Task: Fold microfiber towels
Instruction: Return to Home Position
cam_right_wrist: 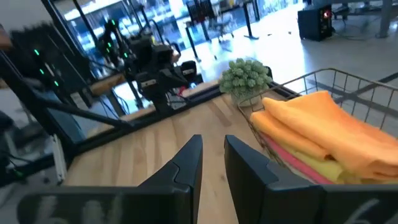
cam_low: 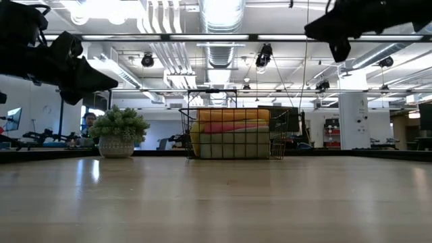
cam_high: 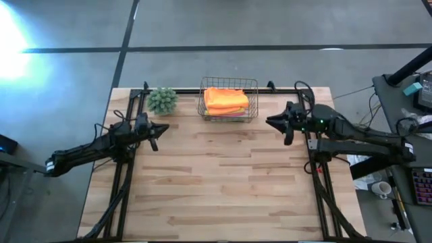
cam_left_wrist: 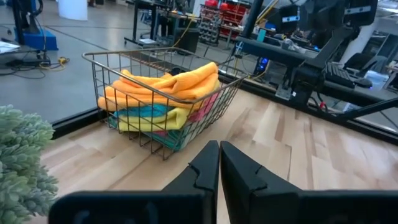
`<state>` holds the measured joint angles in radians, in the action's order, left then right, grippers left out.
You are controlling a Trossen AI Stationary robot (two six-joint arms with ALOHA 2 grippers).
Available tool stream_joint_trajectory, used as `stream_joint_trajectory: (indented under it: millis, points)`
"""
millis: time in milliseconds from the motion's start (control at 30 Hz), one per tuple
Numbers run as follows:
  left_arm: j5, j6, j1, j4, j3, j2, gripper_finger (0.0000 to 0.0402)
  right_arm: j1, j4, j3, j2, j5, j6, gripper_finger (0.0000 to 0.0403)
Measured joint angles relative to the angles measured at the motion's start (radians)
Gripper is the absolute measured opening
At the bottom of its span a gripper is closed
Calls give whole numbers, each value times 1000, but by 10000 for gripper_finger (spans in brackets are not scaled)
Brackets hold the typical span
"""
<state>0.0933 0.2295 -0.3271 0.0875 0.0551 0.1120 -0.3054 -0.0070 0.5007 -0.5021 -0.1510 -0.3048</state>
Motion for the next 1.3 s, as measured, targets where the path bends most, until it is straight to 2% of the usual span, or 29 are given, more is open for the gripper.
stream_joint_trajectory:
  millis: [333, 733, 967, 1300]
  points:
    - [2, 0, 0, 0, 0, 4, 0, 0, 248, -238, 149, -3, -102, 59]
    - [2, 0, 0, 0, 0, 5, 0, 0, 462, -454, 229, -5, -211, 59]
    - [2, 0, 0, 0, 0, 5, 0, 0, 401, -488, 285, -12, -258, 59]
    - [2, -1, 0, -1, 0, 5, 0, 0, 228, -488, 355, 21, -194, 59]
